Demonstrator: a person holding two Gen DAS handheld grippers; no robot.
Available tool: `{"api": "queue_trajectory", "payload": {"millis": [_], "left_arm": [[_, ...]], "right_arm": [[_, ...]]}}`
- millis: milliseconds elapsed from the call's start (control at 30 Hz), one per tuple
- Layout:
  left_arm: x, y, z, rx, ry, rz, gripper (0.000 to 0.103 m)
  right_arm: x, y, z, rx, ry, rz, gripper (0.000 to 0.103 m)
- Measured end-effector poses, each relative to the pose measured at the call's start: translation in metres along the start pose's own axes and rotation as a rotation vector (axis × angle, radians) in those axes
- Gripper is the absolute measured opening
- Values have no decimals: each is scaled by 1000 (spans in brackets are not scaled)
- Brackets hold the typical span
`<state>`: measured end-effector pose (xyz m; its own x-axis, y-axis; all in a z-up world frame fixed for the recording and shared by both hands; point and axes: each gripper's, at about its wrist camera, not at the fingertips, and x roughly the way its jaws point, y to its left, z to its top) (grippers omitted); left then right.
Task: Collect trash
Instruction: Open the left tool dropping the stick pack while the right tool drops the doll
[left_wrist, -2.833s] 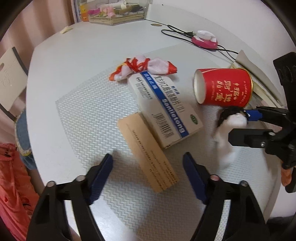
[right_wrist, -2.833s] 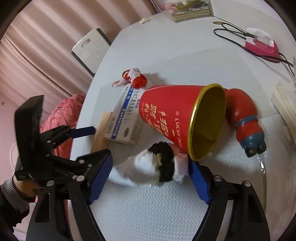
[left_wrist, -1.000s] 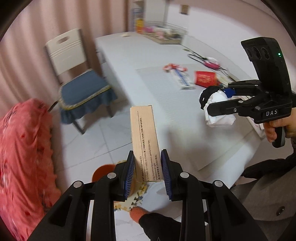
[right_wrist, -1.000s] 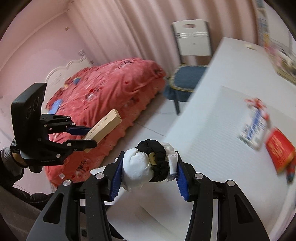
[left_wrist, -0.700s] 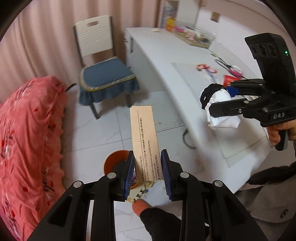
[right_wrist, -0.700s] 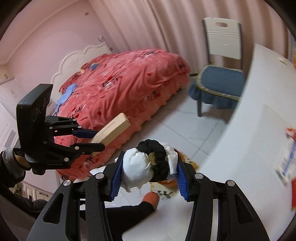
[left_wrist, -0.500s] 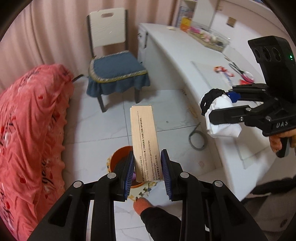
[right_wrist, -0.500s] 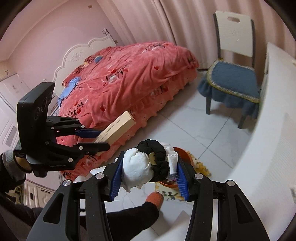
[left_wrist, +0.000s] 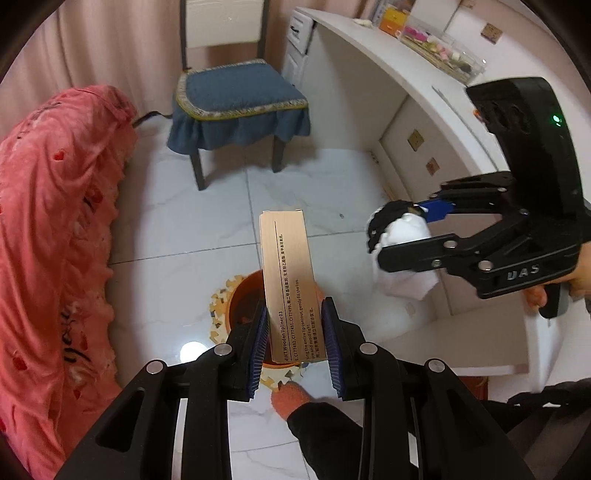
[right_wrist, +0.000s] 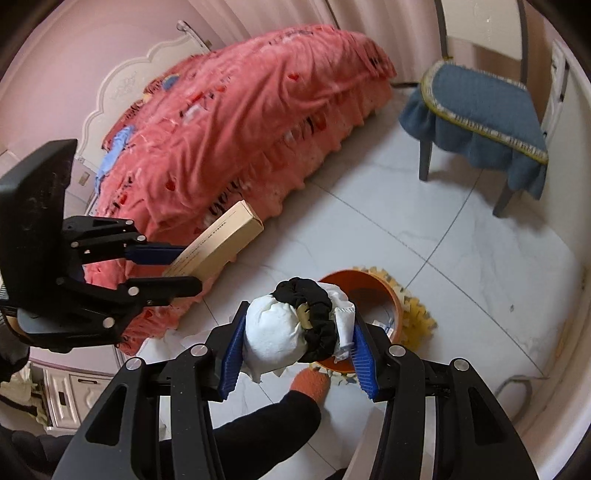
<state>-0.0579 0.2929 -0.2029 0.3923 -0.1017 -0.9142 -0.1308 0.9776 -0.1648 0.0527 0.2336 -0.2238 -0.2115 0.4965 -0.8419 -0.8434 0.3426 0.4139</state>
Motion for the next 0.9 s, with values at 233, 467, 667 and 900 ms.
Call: {"api": "queue_trajectory", "payload": {"millis": [233,467,667,900], "left_arm": [[39,22,-9,9,73,-32,31],[59,27,-9,26,92,-49,31],[67,26,-10,48,105,-29,47],[65,27,-12,40,117,-24,47]], "right_arm": [[52,-16,5,28,65,-21,51],[81,-25,8,62,93,-27,55],[92,-28,7,78,105,-47,63],[86,-30,6,92,93,-60,72]]}}
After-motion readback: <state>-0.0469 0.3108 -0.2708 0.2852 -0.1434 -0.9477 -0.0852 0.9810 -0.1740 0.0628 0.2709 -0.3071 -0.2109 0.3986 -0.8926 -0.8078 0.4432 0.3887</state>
